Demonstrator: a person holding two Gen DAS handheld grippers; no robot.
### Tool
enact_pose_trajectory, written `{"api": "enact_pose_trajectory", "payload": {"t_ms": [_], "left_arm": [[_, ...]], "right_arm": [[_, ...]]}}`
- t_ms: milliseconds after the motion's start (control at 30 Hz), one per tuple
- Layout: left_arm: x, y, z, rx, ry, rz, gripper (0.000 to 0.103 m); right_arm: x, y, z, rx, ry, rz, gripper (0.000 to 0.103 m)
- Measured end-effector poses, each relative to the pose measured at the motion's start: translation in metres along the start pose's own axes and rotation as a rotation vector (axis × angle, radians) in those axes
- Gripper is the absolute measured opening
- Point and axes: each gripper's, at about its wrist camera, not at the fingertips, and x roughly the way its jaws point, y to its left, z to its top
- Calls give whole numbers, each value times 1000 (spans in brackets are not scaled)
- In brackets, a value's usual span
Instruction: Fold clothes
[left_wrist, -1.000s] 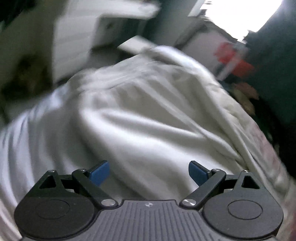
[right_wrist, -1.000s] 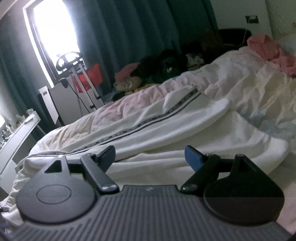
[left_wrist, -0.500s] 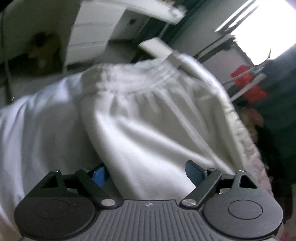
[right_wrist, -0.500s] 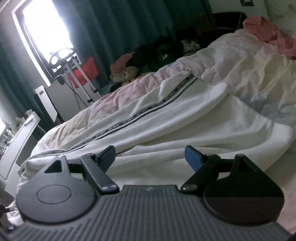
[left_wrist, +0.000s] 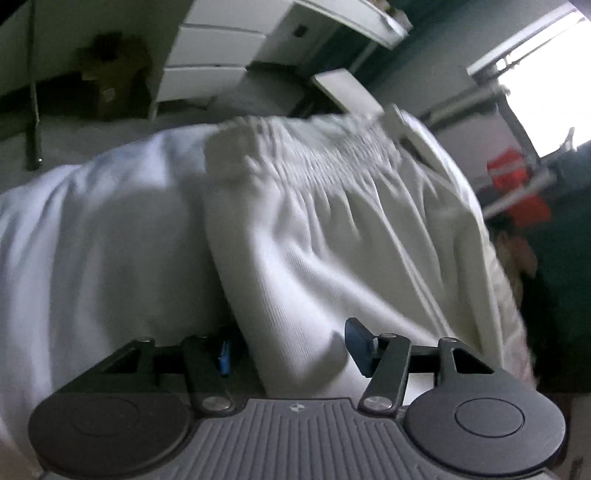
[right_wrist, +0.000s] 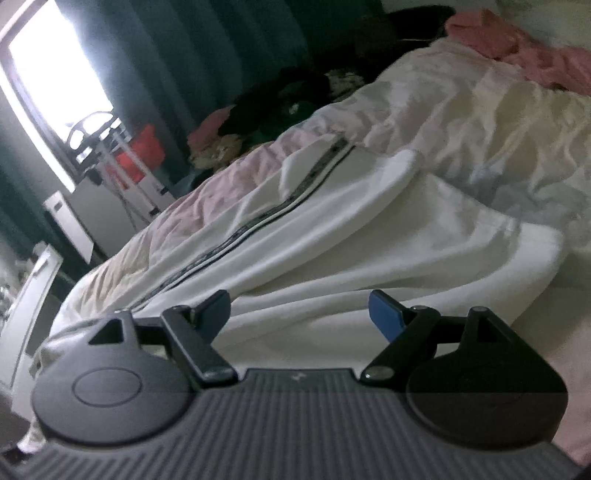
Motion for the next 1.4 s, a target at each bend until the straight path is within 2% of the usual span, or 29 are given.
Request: {"api": "enact_pose_trajectory", "payload": {"t_ms": [67,233,267,367,467,533,600,700,800,933,1100,1267,1400], "left_arm": [[-2,2,7,-3,-61,7,52],[-11,16,12,-96,-126,-79,22],[-17,17,11,-112,-138,-101,20],[-30,23,8,-122,-153,-146,20],[-25,21,7,-110,-123,-118,23],[-15,26,7,-159,-73,-106,29],[-1,32,7,-210,-14,-102,29],[13,36,10,-221,22,-103,34],[13,39,11,-242,15,-114,32],[7,38,10,-195,2,-116,17],[2,48,8,-234,5,-169,13],[-8,48,9,-218,-27,-196,11],[-18,46,10,-223,-71,-250,10]], "right_arm": [[-1,-9,4,39,-5,-10,83],[1,-42,13,166,-5,-48,83],[2,-48,15,182,-3,-62,83],[7,-69,18,203,-4,-136,83],[11,-88,15,213,16,-207,83],[10,-100,13,255,20,-237,83],[7,-110,11,298,11,-261,83],[3,-113,9,333,-3,-254,83],[5,-113,6,337,10,-266,83],[6,-113,6,319,0,-326,83],[10,-120,-1,388,38,-324,83],[21,-121,-14,484,118,-247,83],[23,-118,-17,500,112,-246,85]]}}
